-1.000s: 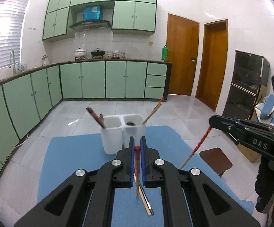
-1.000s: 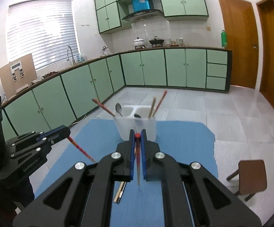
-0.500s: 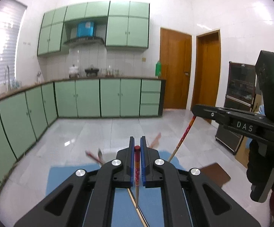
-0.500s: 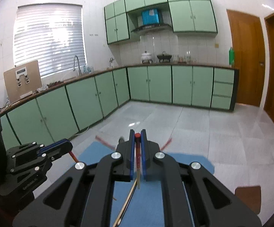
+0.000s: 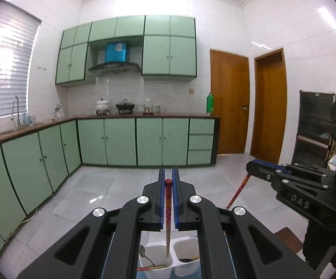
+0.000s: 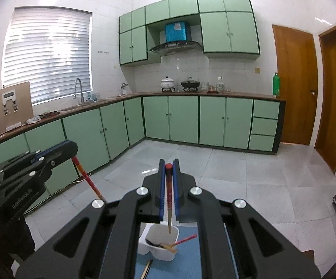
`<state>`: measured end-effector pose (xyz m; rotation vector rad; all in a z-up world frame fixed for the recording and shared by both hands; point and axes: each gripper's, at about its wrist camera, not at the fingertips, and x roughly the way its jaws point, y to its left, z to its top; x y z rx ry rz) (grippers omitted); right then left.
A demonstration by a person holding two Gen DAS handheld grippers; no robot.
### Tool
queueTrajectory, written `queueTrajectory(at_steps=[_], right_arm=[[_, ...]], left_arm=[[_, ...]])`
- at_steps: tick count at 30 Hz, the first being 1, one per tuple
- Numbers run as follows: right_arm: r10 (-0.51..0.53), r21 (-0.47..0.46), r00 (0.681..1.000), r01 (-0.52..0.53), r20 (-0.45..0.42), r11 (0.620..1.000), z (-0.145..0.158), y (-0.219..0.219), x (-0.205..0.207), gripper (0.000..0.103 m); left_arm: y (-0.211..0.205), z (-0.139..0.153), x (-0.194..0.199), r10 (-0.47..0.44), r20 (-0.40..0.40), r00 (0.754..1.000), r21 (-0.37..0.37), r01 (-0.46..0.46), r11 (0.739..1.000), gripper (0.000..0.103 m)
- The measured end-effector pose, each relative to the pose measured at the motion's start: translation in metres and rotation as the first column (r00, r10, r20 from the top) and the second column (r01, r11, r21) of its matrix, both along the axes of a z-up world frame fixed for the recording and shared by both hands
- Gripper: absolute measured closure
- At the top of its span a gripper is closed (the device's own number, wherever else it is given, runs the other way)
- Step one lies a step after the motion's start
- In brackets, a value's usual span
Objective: Organize utensils
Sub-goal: 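Carry the red-patterned chopstick to the holder with the right tool while the left carries the red one, then open the right tool over the holder while the left tool opens to drop its chopstick, then move both tools back over the wooden and black chopsticks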
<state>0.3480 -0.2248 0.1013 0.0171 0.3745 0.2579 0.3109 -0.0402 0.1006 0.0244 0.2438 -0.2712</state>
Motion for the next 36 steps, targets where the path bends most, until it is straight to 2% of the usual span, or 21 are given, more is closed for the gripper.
queueTrajectory(at_steps=[4,10,13,15,19,23,25,27,31,36], right_arm=[[0.004,-0.016,0.999,-0.004,-0.054,1.000,-0.023,0.002,0.019,0.098],[0.006,-0.024,0.993,-0.009,-0.119,1.000,-0.050,0.010,0.027,0.096],[-0.012,-0.012,0.994,0.011,-0.112,1.000,-0.052,0.007,0.018,0.082],[-0.032,-0.005,0.996,0.031,-0.089,0.999,-0.047,0.001,0.011,0.067],[-0.063,0.000,0.997,0.063,-0.048,0.998,-0.036,-0.012,-0.006,0.056],[-0.089,0.019,0.996,0.089,0.006,0.996,-0.027,-0.028,-0.038,0.035],[-0.102,0.020,0.994,0.101,0.029,0.995,-0.027,-0.033,-0.055,0.028],[-0.116,0.016,0.992,0.116,0.052,0.993,-0.030,-0.037,-0.079,0.016],[-0.121,0.002,0.991,0.121,0.063,0.993,-0.046,-0.040,-0.117,0.011],[-0.130,0.014,0.992,0.130,-0.001,0.991,-0.083,-0.042,-0.157,0.008]], left_arm=[[-0.003,-0.029,0.027,-0.002,-0.077,0.997,0.017,0.004,1.000,0.097],[-0.005,-0.062,0.047,-0.010,-0.163,0.987,0.037,0.016,0.999,0.096],[-0.003,-0.065,0.042,-0.004,-0.171,0.985,0.043,0.012,0.999,0.092],[0.000,-0.062,0.037,0.000,-0.160,0.987,0.041,0.007,0.999,0.085],[0.006,-0.046,0.017,0.009,-0.125,0.992,0.034,-0.005,0.999,0.075],[0.010,-0.031,-0.015,0.018,-0.078,0.997,0.022,-0.016,1.000,0.046],[0.011,-0.029,-0.036,0.016,-0.051,0.999,0.021,-0.015,1.000,0.043],[0.013,-0.031,-0.054,0.018,-0.043,0.999,0.022,-0.017,1.000,0.038],[0.019,-0.052,-0.092,0.017,-0.067,0.998,-0.001,-0.017,1.000,0.034],[0.023,-0.088,-0.127,0.032,-0.124,0.992,0.020,-0.030,0.999,0.029]])
